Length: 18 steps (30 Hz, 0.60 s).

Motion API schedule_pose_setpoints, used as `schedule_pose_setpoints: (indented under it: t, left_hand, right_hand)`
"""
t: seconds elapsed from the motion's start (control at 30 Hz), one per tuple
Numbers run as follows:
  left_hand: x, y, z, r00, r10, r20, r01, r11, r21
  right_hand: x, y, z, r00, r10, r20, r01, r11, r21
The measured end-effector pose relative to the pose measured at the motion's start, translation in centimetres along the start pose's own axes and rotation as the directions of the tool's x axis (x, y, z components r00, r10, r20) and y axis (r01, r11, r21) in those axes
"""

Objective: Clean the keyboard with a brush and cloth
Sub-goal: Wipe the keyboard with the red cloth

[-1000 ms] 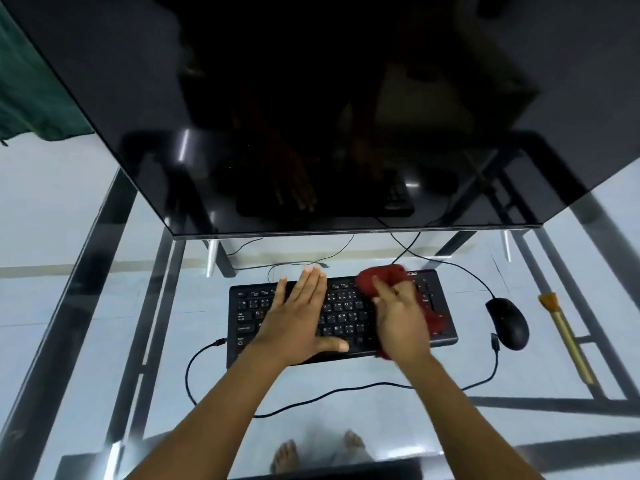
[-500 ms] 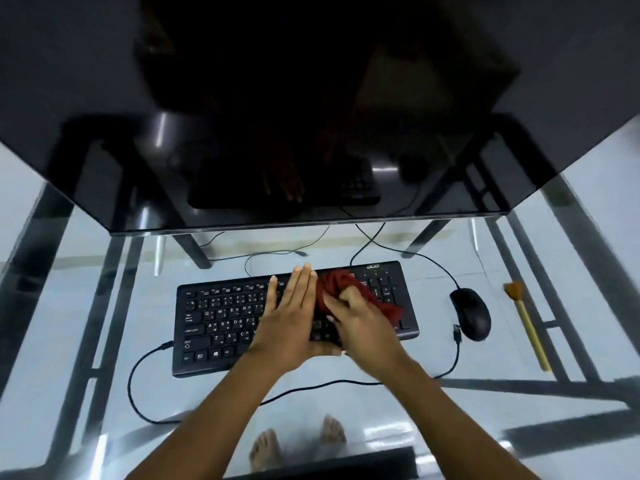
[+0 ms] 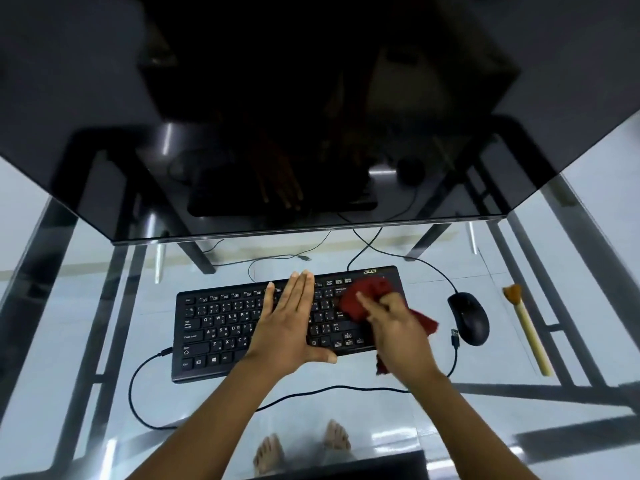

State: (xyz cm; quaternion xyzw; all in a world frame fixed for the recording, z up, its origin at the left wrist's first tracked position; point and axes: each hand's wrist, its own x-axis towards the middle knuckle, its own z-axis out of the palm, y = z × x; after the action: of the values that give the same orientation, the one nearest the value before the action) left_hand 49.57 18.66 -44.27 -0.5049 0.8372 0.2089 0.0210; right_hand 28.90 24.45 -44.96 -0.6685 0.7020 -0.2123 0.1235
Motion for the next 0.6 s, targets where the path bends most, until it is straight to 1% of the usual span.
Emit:
schedule_pose_setpoints:
  t: [0.03, 0.07, 0.1, 0.13, 0.2, 0.23, 0.27, 0.3, 0.33, 0.37, 0.4, 0.43, 0.47, 0.5, 0.53, 0.57, 0.6]
  left_hand:
    - [0.0, 0.1, 0.0, 1.0, 0.0, 0.0, 0.0, 1.0, 0.006]
    - [0.0, 0.1, 0.0, 1.0, -0.002, -0.002, 0.002, 1.0, 0.015]
    - [0.0, 0.1, 0.0, 1.0, -0.004, -0.004, 0.004, 1.0, 0.024]
    - [-0.1, 0.1, 0.0, 1.0, -0.005, -0.001, 0.005, 1.0, 0.03]
    - [-0.1, 0.1, -0.2, 1.0, -0.001, 0.0, 0.001, 0.999, 0.032]
    - [-0.1, 0.1, -0.2, 1.0, 0.002, 0.0, -0.002, 1.0, 0.029]
    - [-0.1, 0.1, -0.2, 1.0, 0.005, 0.005, -0.006, 1.0, 0.031]
    - [-0.1, 0.1, -0.3, 1.0, 0.008, 0.011, -0.008, 0.999, 0.036]
    - [-0.2, 0.1, -0.3, 1.0, 0.009, 0.016, -0.01, 0.999, 0.045]
    - [-0.2, 0.1, -0.3, 1.0, 0.008, 0.019, -0.009, 0.999, 0.05]
    - [-0.3, 0.0, -0.2, 1.0, 0.004, 0.02, -0.005, 0.999, 0.053]
    - [-0.3, 0.0, -0.2, 1.0, 0.003, 0.016, -0.004, 0.999, 0.05]
    - [-0.3, 0.0, -0.2, 1.0, 0.001, 0.014, -0.001, 0.999, 0.041]
    - [-0.3, -0.1, -0.1, 1.0, -0.009, 0.016, 0.009, 1.0, 0.029]
    - [-0.3, -0.1, -0.2, 1.0, 0.001, 0.019, -0.001, 1.0, 0.02]
    - [-0.2, -0.1, -0.3, 1.0, 0.015, 0.024, -0.015, 1.0, 0.016]
    - [-0.1, -0.1, -0.2, 0.999, 0.018, 0.037, -0.018, 1.0, 0.015]
  right_hand:
    - [0.4, 0.4, -0.2, 0.995, 0.084, -0.055, -0.083, 0.996, 0.026]
    - [0.4, 0.2, 0.2, 0.991, 0.118, -0.066, -0.116, 0.993, 0.032]
    - [0.2, -0.6, 0.6, 0.994, 0.093, -0.05, -0.092, 0.996, 0.011]
    - [-0.4, -1.7, 1.2, 1.0, 0.014, 0.006, -0.014, 1.0, -0.011]
    - [-2.1, -2.8, 1.8, 0.972, -0.186, 0.146, 0.196, 0.979, -0.062]
    - [-2.2, -2.7, 1.5, 0.963, -0.218, 0.162, 0.232, 0.97, -0.071]
    - [-1.7, -2.2, 1.1, 0.977, -0.183, 0.113, 0.19, 0.98, -0.057]
    - [-1.1, -1.7, 0.5, 0.996, -0.079, 0.042, 0.08, 0.997, -0.024]
    - [-0.6, -1.0, 0.2, 0.999, 0.039, -0.024, -0.039, 0.999, 0.009]
    - [-0.2, -0.9, 0.0, 0.992, 0.113, -0.051, -0.112, 0.993, 0.025]
    - [-0.2, -1.0, 0.1, 0.994, 0.098, -0.043, -0.098, 0.995, 0.01]
    - [-0.4, -1.6, 0.1, 1.0, 0.023, 0.004, -0.023, 1.0, -0.019]
    - [-0.7, -2.4, 0.1, 0.994, -0.055, 0.097, 0.057, 0.998, -0.017]
    - [-1.1, -3.1, 0.0, 0.976, -0.101, 0.191, 0.102, 0.995, 0.003]
    - [-1.5, -3.5, -0.5, 0.963, -0.083, 0.255, 0.076, 0.996, 0.037]
    - [-1.5, -3.8, -1.4, 0.969, -0.017, 0.248, -0.007, 0.995, 0.095]
    - [-0.9, -3.6, -2.2, 0.978, 0.078, 0.192, -0.114, 0.977, 0.181]
